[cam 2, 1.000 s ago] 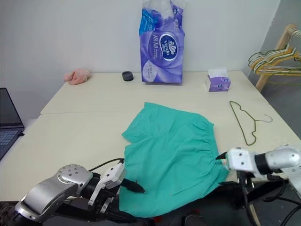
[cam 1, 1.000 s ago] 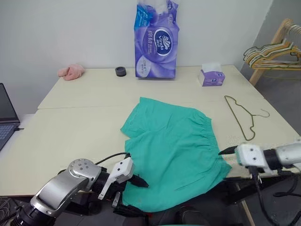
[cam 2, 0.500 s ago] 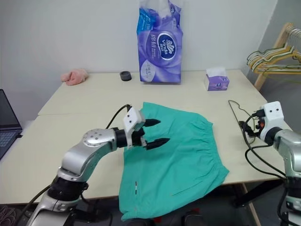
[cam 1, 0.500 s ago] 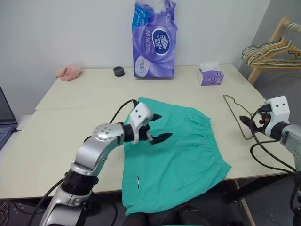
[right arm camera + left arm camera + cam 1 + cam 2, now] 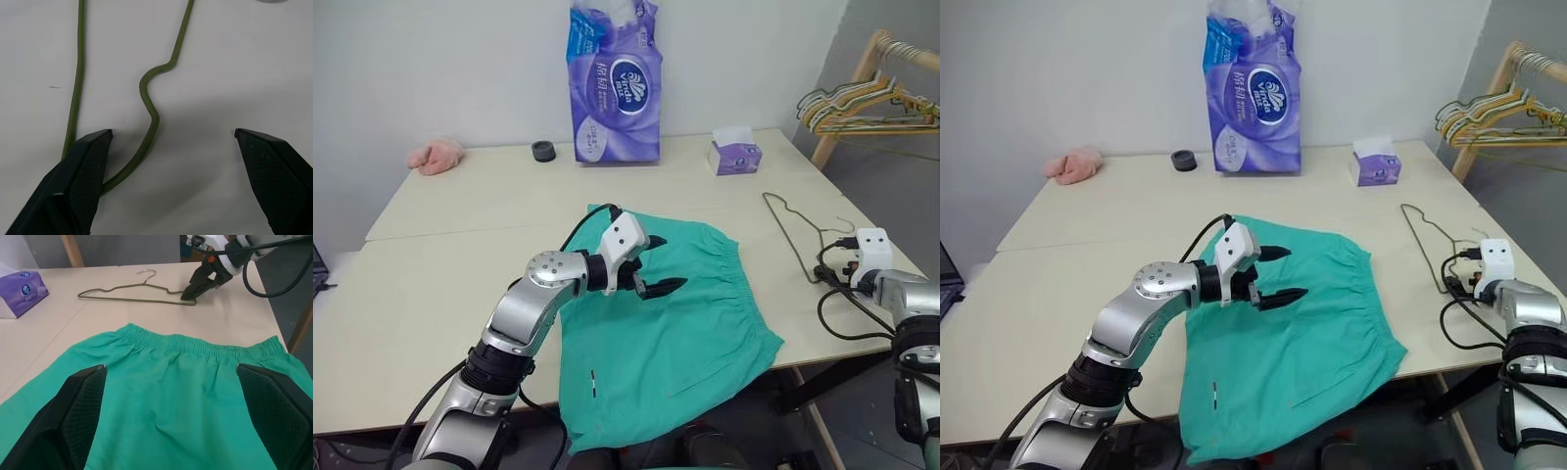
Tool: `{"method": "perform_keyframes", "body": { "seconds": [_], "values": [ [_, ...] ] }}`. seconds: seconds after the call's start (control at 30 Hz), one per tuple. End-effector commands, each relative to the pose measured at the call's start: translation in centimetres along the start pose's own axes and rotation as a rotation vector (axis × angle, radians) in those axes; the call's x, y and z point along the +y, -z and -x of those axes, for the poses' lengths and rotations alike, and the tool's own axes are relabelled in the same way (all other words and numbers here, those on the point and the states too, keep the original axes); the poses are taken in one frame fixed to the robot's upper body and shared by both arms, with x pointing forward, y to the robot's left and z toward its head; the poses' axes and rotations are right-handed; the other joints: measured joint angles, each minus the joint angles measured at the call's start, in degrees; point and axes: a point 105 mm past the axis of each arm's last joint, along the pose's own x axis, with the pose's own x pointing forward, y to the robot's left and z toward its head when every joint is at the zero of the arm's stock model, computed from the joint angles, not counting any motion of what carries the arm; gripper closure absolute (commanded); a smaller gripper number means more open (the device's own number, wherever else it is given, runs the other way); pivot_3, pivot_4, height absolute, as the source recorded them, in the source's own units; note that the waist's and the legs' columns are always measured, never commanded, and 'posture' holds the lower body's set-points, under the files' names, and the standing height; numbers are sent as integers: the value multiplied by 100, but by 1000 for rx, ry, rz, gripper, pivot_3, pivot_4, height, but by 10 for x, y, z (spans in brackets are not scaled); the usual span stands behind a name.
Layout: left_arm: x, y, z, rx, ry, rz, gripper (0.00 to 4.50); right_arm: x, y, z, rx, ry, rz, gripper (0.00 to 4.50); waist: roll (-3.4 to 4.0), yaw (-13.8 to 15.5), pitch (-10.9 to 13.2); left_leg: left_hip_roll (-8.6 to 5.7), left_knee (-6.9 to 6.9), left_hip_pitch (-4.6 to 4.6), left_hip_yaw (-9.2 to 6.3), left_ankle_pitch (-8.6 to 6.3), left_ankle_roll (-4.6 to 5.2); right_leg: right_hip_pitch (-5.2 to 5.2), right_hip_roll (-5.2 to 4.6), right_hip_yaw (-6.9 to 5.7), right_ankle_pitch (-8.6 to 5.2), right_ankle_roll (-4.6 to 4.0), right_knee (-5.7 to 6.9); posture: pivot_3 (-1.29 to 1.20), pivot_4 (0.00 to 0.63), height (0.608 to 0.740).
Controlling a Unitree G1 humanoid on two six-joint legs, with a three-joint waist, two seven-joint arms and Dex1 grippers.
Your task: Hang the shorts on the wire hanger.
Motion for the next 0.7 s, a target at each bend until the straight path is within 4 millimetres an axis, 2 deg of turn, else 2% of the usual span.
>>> {"method": "perform_keyframes", "body": {
  "seconds": [0.03, 0.1, 0.27, 0.43, 0.47, 0.6, 0.7],
  "values": [
    [-2, -12, -1, -32, 14, -56, 0, 7, 14, -5, 68, -34, 17, 402, -3, -5, -2, 0, 0, 0, 0, 0, 0, 0, 1, 0, 0, 0, 0, -75, 44, 740],
    [-3, -12, -2, -31, 18, -61, 0, 9, 21, -7, 108, -50, 26, 846, -4, -6, -3, 2, 0, 1, -1, 0, 0, 1, 2, -1, 0, 0, 0, -79, 45, 740],
    [-2, -11, -5, -32, 22, -67, 0, 18, 38, -9, 203, -97, 18, 2598, -39, -1, -25, 2, 1, 6, -8, 0, 0, 11, 2, -6, 0, -1, -4, -88, 48, 740],
    [-4, -10, -8, -36, 25, -71, 0, 14, 51, -11, 248, -58, 12, 4273, -85, 8, -57, 2, 3, 12, -18, 0, 0, 24, 1, -14, 0, -1, -11, -88, 43, 740],
    [-5, -10, -8, -39, 24, -67, 0, 12, 53, -11, 248, -38, 13, 4454, -92, 13, -65, 3, 3, 16, -22, 0, 0, 34, 0, -17, 0, -1, -16, -88, 43, 740],
    [-4, -9, -8, -50, 17, -41, 0, 2, 54, -10, 210, 31, 57, 4454, -110, 40, -82, 2, 4, 37, -44, -1, 0, 76, -10, -39, 2, 3, -48, -89, 46, 740],
    [7, -10, -6, -74, -38, 16, 0, -2, 41, -7, 136, 50, 28, 4454, -109, 56, -82, -3, 3, 38, -52, -6, 9, 97, -29, -49, 13, 24, -83, -91, 44, 740]
  ]
}}
